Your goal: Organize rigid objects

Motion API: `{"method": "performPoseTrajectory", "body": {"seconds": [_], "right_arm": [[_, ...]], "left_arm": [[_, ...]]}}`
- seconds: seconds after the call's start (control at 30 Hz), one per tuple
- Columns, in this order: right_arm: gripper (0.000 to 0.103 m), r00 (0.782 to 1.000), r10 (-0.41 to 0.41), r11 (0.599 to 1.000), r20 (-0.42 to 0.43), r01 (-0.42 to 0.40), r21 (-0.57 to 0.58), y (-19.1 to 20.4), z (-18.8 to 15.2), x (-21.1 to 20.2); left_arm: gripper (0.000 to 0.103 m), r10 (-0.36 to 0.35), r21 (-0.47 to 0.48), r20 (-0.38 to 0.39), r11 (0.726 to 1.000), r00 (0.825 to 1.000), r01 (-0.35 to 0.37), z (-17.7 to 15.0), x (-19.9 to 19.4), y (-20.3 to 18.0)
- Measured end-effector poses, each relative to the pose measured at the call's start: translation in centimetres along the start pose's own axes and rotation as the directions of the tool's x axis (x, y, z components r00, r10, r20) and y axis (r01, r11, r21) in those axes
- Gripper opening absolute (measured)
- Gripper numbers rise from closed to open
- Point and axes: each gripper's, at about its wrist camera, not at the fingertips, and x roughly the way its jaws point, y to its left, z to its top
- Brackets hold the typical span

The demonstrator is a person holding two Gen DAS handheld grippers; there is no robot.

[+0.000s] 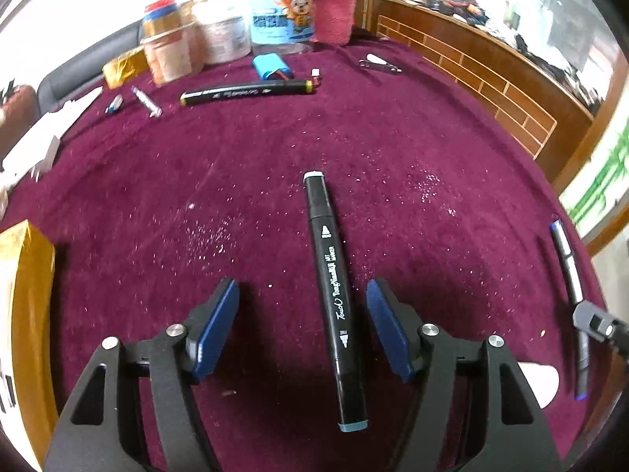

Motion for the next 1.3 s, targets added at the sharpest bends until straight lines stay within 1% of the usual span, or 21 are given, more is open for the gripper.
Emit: {"method": "performPoseTrajectory", "body": {"seconds": [0.03,0.07,0.1,0.13,0.2,0.33,0.53,0.6,0.7,0.83,0.9,1.0,1.17,1.23,1.27,1.3], "right_arm": [[0.014,1.0,0.0,1.0,-0.002,0.0,-0.001,0.1,0.0,0.1],[0.014,1.0,-0.001,1.0,-0.004,0.001,-0.004,0.1,-0.1,0.1],[0.014,1.0,-0.002,1.0,-0.006,0.002,-0.007,0.2,-0.1,0.2],[0.014,1.0,-0.003,1.0,-0.008,0.003,-0.01,0.3,-0.1,0.3],[0.014,1.0,-0.006,1.0,-0.012,0.005,-0.012,0.6,-0.1,0.6],[0.014,1.0,-0.008,1.0,-0.016,0.008,-0.018,1.2,-0.2,1.1],[0.013,1.0,-0.008,0.999,-0.024,0.008,-0.031,2.2,-0.5,1.6],[0.013,1.0,-0.002,0.999,-0.028,0.001,-0.037,2.7,-0.6,1.9],[0.013,1.0,0.005,0.999,-0.029,-0.007,-0.052,3.7,-0.9,2.2],[0.013,1.0,0.017,0.998,-0.022,-0.018,-0.064,4.4,-1.4,1.7],[0.013,1.0,0.015,0.998,-0.022,-0.016,-0.065,4.5,-1.6,1.4],[0.013,1.0,0.005,0.998,-0.022,-0.006,-0.06,4.4,-1.8,1.1],[0.013,1.0,0.007,0.999,-0.02,-0.008,-0.034,4.1,-2.2,0.8],[0.013,1.0,0.015,1.0,-0.024,-0.016,-0.025,4.1,-2.3,1.0],[0.013,0.999,0.02,0.999,-0.025,-0.021,-0.025,4.2,-2.4,1.0],[0.013,0.999,0.025,0.999,-0.025,-0.026,-0.026,4.3,-2.5,1.0]], "left_arm": [[0.04,0.006,0.023,0.004,1.0,1.0,-0.006,0.0,0.1,-0.2],[0.031,0.003,0.032,0.016,0.999,1.0,-0.003,-0.1,-0.1,-0.2],[0.018,-0.002,0.036,0.029,0.999,1.0,0.001,-0.3,-0.3,-0.1],[0.014,-0.009,0.041,0.035,0.999,0.999,0.007,-0.4,-0.5,0.0],[0.012,-0.034,0.026,0.035,0.999,0.999,0.033,-0.6,-0.9,0.6],[0.012,-0.066,-0.002,0.031,0.998,0.997,0.066,-1.4,-1.5,1.6],[0.012,-0.125,-0.052,0.008,0.991,0.992,0.126,-4.6,-3.6,3.3],[0.013,-0.129,-0.068,0.008,0.989,0.992,0.13,-5.0,-3.9,3.4],[0.021,-0.118,-0.066,0.013,0.991,0.993,0.119,-4.5,-3.5,3.1],[0.02,-0.106,-0.045,0.047,0.993,0.993,0.108,-4.4,-3.4,2.5],[0.015,-0.121,-0.031,0.06,0.992,0.991,0.123,-4.7,-3.6,2.4],[0.015,-0.177,-0.033,0.06,0.983,0.982,0.179,-5.4,-4.2,2.7],[0.015,-0.251,-0.004,0.102,0.968,0.963,0.253,-6.6,-6.7,2.0],[0.015,-0.302,-0.004,0.105,0.953,0.948,0.304,-7.0,-7.5,2.0],[0.015,-0.33,-0.009,0.105,0.943,0.938,0.333,-7.3,-7.8,2.1],[0.015,-0.365,-0.02,0.106,0.929,0.925,0.369,-7.7,-8.3,2.3]]}}
